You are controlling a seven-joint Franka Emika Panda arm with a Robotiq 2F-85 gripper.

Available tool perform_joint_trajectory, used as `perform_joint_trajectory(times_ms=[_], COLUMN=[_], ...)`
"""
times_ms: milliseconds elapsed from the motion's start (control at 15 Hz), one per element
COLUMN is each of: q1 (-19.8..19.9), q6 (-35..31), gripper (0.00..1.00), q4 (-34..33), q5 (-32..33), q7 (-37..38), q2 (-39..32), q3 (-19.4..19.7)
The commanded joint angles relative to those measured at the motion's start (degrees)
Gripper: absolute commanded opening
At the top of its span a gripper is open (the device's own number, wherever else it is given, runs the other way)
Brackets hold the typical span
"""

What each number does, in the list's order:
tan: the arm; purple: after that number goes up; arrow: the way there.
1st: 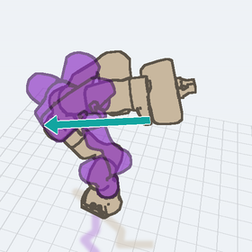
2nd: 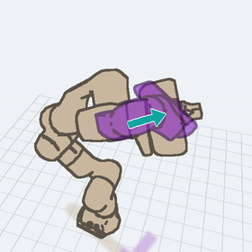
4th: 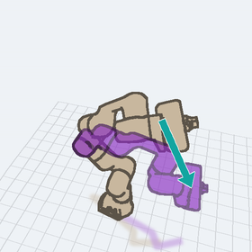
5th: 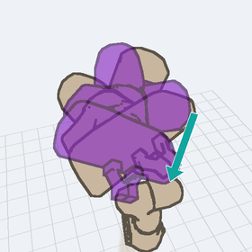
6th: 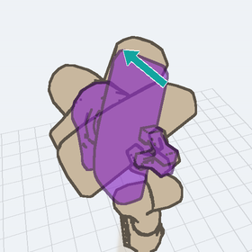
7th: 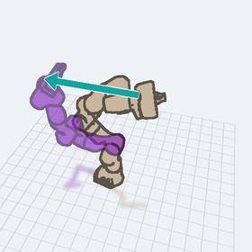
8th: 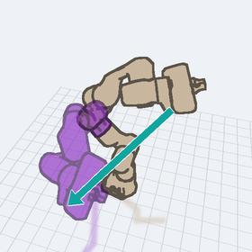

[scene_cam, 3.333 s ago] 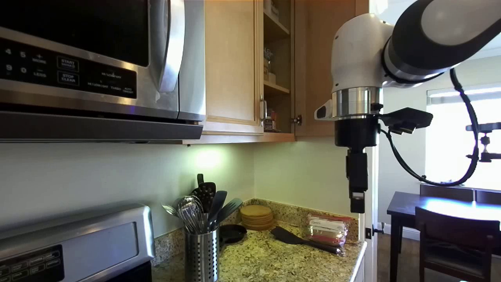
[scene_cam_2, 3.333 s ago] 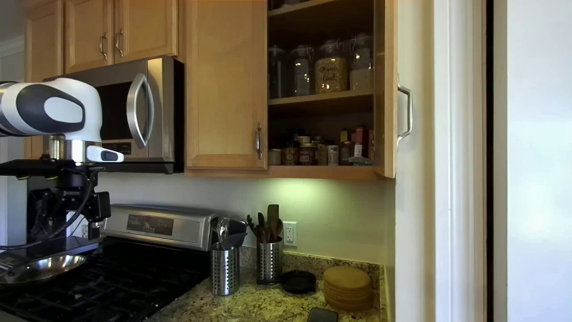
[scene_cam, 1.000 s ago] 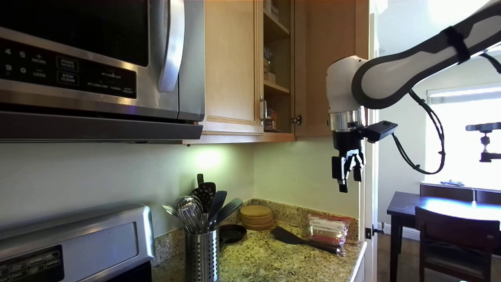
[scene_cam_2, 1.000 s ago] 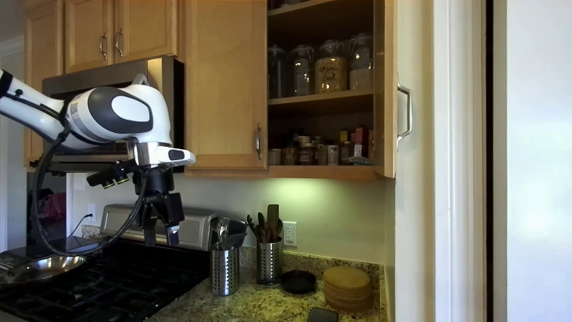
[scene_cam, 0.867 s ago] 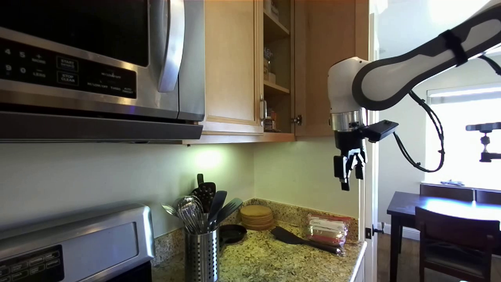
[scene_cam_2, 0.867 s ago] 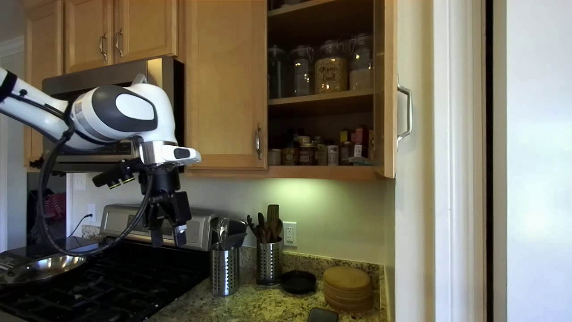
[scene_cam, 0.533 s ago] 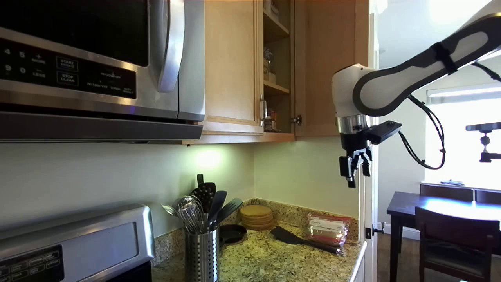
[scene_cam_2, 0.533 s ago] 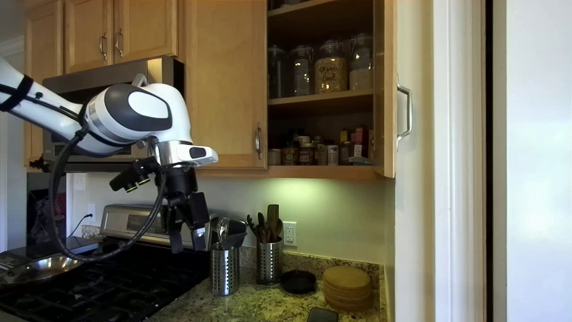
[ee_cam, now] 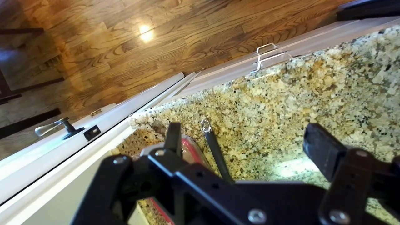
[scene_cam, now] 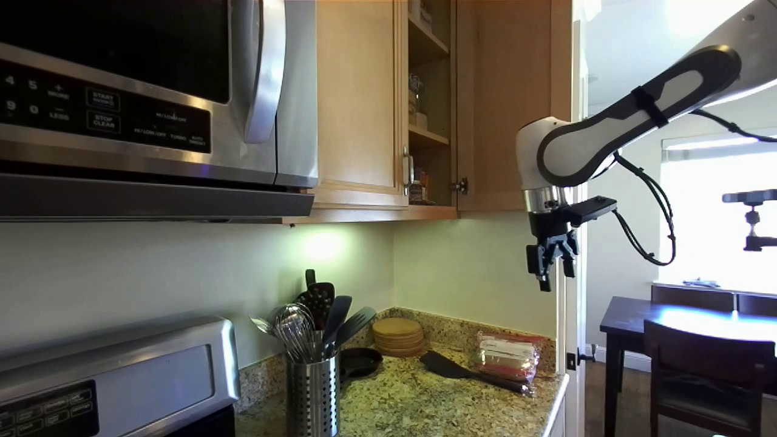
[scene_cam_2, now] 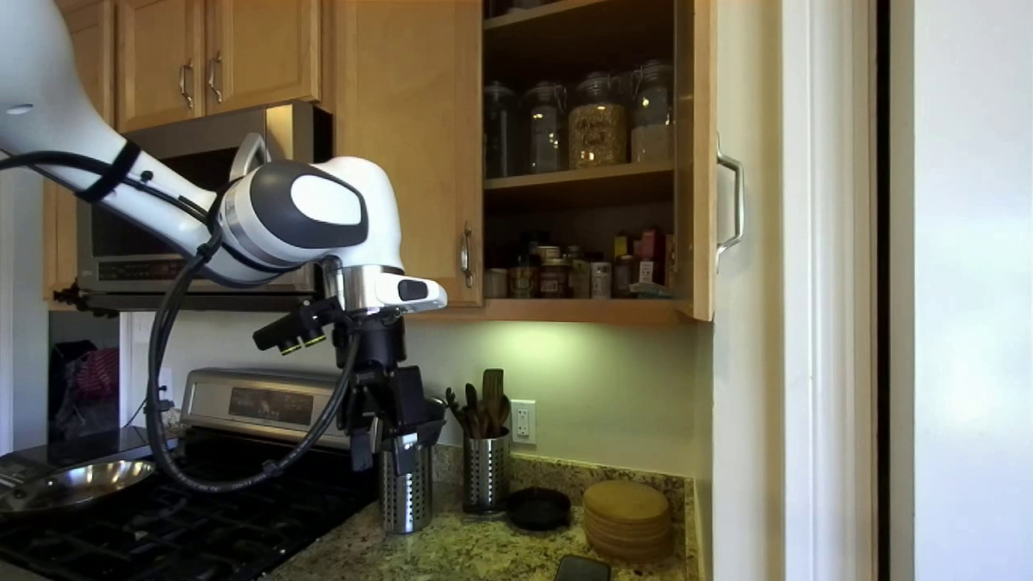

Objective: Close the second cupboard drawer to the right of the microwave

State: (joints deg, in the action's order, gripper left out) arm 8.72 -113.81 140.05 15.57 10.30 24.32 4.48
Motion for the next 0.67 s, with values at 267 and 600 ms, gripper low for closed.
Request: perform_joint_trajectory(times_ms=[267,600], q1=[0.3,1.1], q6=[-0.1,-3.6], gripper=[1.00,1.00], q4=[-0.7,0.0], q5=[-0.3,-1.0], q7=[-0.1,-10.7], q2=[-0.9,2.9], q3=[-0.2,5.1])
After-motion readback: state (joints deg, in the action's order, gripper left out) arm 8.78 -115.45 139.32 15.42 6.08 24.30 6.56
